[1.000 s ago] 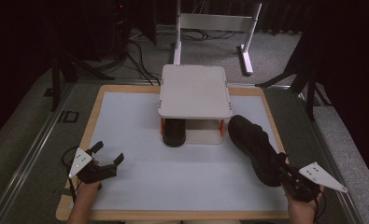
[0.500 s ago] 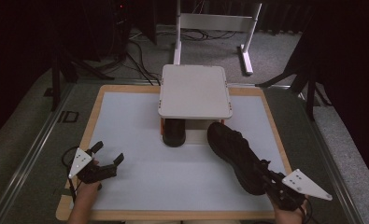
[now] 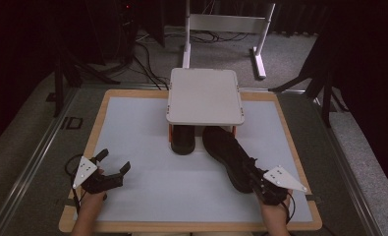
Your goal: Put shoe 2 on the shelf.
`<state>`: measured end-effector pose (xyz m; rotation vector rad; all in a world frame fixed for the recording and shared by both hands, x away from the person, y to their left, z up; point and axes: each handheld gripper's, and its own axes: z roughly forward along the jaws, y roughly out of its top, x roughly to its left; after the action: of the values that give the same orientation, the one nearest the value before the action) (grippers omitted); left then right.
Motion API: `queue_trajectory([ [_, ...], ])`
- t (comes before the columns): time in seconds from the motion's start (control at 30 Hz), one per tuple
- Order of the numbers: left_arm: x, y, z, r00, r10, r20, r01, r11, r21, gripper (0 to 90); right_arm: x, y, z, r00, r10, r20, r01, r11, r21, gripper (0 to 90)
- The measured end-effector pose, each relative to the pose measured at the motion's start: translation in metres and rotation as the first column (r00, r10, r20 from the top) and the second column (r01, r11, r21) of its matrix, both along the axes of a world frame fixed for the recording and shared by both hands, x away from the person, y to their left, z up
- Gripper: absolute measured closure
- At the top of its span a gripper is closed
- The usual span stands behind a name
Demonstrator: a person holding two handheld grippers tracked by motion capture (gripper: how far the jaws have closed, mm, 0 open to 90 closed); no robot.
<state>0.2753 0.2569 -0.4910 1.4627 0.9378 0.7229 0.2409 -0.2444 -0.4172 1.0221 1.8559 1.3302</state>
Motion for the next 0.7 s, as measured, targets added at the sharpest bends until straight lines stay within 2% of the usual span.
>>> queue_trajectory([
  [0.13, 0.0, 0.0, 0.0, 1.0, -0.001, 0.0, 0.001, 1.0, 0.001, 2.1, 0.007, 0.011, -0.007, 0.9993, -0.036, 0.0, 0.036, 0.999, -0.015, 84.6],
  [0.27, 0.0, 0.0, 0.0, 1.0, 0.001, 0.0, -0.001, 1.0, 0.0, 2.1, 0.014, 0.021, -0.012, 0.9988, -0.048, 0.006, 0.048, 0.998, -0.044, 84.5],
  [0.43, 0.0, 0.001, 0.0, 1.0, 0.006, 0.003, -0.006, 1.0, -0.005, 2.1, 0.023, 0.03, -0.014, 0.995, -0.1, 0.006, 0.1, 0.995, -0.015, 84.3],
  [0.7, -0.001, 0.0, 0.0, 1.0, 0.006, 0.006, -0.006, 1.0, -0.001, 2.1, 0.042, 0.048, -0.023, 0.9898, -0.143, -0.006, 0.143, 0.99, -0.012, 84.2],
])
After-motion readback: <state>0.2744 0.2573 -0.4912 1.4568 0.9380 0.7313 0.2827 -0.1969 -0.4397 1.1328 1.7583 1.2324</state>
